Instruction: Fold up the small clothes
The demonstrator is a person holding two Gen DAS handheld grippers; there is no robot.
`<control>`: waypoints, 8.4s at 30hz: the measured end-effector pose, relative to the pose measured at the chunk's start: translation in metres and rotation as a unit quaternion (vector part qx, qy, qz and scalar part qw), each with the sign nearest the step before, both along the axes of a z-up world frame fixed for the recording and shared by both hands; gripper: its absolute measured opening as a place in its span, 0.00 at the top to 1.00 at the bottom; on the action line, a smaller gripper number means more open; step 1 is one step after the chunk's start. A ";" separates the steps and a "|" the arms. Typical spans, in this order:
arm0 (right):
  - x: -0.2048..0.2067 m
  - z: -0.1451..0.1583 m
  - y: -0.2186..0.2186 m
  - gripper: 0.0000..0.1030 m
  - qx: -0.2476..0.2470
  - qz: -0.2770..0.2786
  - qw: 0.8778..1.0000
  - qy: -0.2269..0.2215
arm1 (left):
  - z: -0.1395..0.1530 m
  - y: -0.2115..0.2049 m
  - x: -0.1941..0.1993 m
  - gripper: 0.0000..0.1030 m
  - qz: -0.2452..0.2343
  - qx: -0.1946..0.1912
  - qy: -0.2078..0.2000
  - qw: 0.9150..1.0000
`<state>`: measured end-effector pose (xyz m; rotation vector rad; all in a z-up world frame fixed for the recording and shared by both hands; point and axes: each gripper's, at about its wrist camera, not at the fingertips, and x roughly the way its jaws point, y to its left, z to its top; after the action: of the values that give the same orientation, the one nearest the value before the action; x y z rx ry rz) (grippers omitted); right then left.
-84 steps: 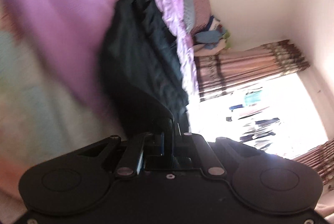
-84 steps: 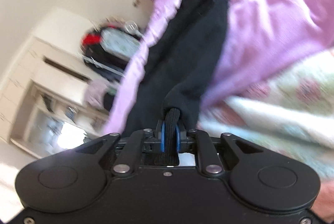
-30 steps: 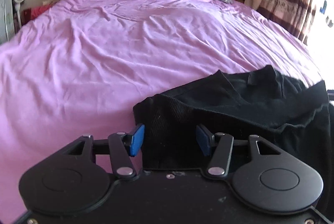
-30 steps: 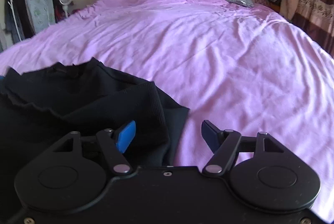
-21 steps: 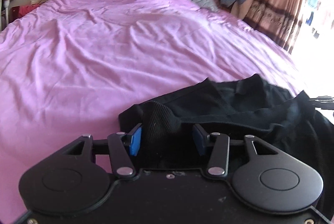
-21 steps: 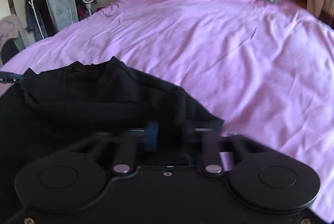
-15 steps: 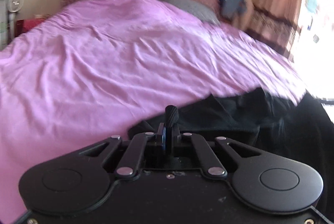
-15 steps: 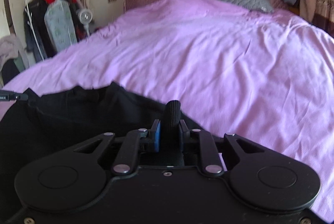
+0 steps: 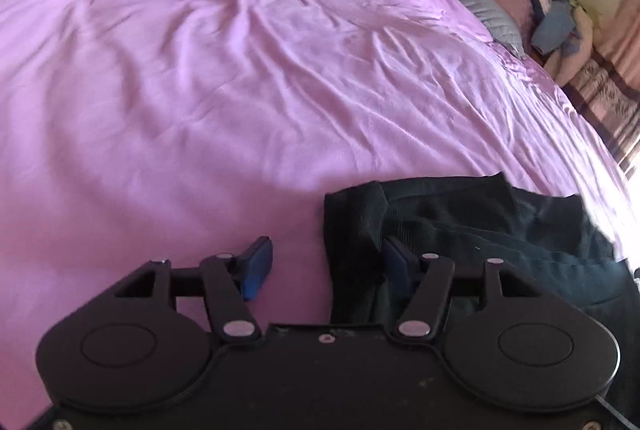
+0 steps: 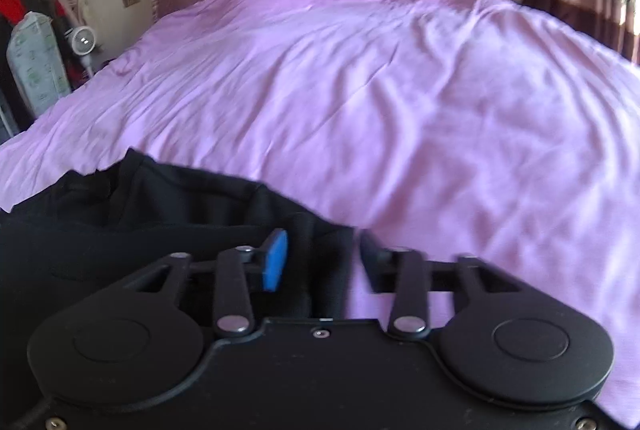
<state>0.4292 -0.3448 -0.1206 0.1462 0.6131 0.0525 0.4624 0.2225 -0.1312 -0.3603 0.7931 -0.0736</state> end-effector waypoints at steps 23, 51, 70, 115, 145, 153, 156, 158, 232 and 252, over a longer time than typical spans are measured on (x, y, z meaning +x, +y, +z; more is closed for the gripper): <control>-0.231 -0.030 -0.016 0.45 0.451 -0.203 0.863 0.104 | 0.005 -0.019 -0.266 0.37 0.040 -0.202 0.089 0.975; -0.229 -0.043 -0.024 0.93 0.470 -0.227 0.850 0.073 | -0.013 0.017 -0.260 0.97 0.180 -0.320 -0.024 0.930; -0.249 -0.044 0.015 0.32 0.459 -0.198 0.859 0.112 | -0.036 -0.011 -0.270 0.51 0.145 -0.331 -0.001 0.932; -0.443 -0.078 -0.051 0.72 0.489 -0.217 0.843 0.058 | -0.051 -0.001 -0.447 0.66 0.143 -0.358 0.004 0.923; -0.180 -0.003 -0.022 0.89 0.178 0.001 0.983 0.044 | 0.009 -0.046 -0.166 0.76 -0.022 -0.052 -0.040 0.998; -0.185 0.026 -0.012 0.91 0.169 0.006 0.985 -0.035 | 0.027 -0.022 -0.183 0.98 0.031 -0.094 -0.105 0.990; -0.173 0.015 -0.010 0.92 0.158 -0.007 0.987 -0.021 | 0.017 -0.020 -0.174 0.98 0.041 -0.081 -0.084 0.992; -0.161 -0.004 -0.011 0.92 0.149 -0.021 0.989 0.004 | 0.001 -0.023 -0.164 0.98 0.037 -0.066 -0.048 0.996; -0.097 -0.002 0.225 0.52 0.170 0.004 0.983 0.074 | 0.010 -0.134 -0.341 0.39 -0.071 0.004 -0.032 0.997; -0.198 -0.002 0.237 0.53 0.132 0.041 0.988 0.067 | 0.013 -0.144 -0.328 0.34 -0.065 0.013 -0.003 0.998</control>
<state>0.2314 -0.1080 -0.1221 0.3843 0.7456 0.2046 0.1345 0.0786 -0.1180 -0.2831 0.8100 -0.1853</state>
